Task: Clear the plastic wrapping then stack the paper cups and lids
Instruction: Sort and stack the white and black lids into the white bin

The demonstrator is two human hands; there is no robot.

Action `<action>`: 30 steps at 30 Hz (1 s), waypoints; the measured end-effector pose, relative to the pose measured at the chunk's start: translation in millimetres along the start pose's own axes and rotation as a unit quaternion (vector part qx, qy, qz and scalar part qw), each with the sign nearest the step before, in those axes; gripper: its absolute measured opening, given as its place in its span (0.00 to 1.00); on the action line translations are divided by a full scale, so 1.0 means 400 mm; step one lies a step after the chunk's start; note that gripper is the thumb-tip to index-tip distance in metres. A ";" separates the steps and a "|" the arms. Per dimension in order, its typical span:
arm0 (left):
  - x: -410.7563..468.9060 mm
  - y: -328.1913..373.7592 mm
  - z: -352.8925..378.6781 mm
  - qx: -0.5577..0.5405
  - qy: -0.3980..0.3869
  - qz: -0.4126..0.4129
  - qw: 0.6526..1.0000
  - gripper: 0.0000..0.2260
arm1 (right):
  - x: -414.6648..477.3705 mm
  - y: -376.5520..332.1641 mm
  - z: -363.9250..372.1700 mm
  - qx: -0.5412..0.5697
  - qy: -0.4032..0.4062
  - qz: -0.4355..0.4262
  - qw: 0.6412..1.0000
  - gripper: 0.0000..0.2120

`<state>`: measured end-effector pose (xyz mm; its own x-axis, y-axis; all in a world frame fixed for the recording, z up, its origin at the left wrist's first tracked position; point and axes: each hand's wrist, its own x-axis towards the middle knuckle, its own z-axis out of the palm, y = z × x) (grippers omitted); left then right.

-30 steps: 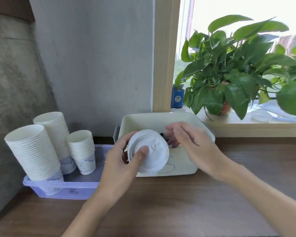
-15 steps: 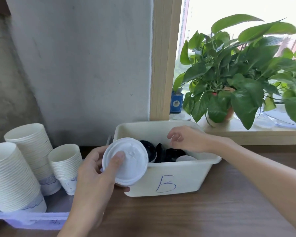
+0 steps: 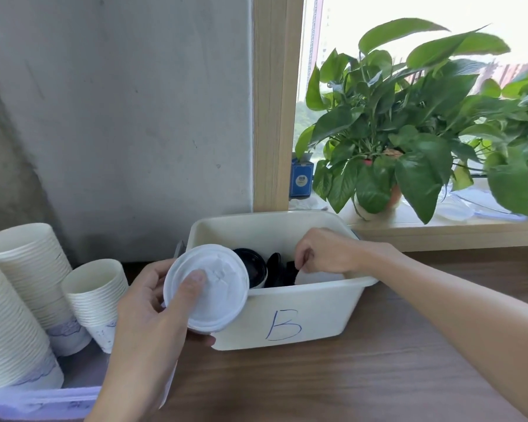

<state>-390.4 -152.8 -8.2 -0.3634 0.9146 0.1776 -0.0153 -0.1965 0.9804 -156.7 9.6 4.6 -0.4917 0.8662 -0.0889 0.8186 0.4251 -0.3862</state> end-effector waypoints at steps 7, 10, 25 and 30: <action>-0.010 0.007 0.005 0.008 -0.001 -0.005 1.000 0.06 | -0.008 0.001 -0.013 0.029 0.122 0.001 0.992 0.07; -0.020 0.008 0.007 0.016 -0.004 0.002 1.000 0.05 | -0.019 -0.008 -0.015 0.059 0.161 -0.006 0.985 0.07; -0.107 0.022 0.002 0.003 -0.048 0.017 0.999 0.10 | -0.140 -0.152 -0.047 0.273 0.341 -0.028 0.899 0.06; -0.169 -0.024 -0.007 -0.005 -0.080 -0.041 0.996 0.12 | -0.237 -0.230 0.019 0.320 0.342 -0.066 0.881 0.10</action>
<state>-368.4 -213.6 -30.0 -0.2082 0.9719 0.1096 -0.0487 -0.1222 0.9913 -187.9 -113.6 41.7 -0.0974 0.8692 0.4848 0.3243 0.4883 -0.8102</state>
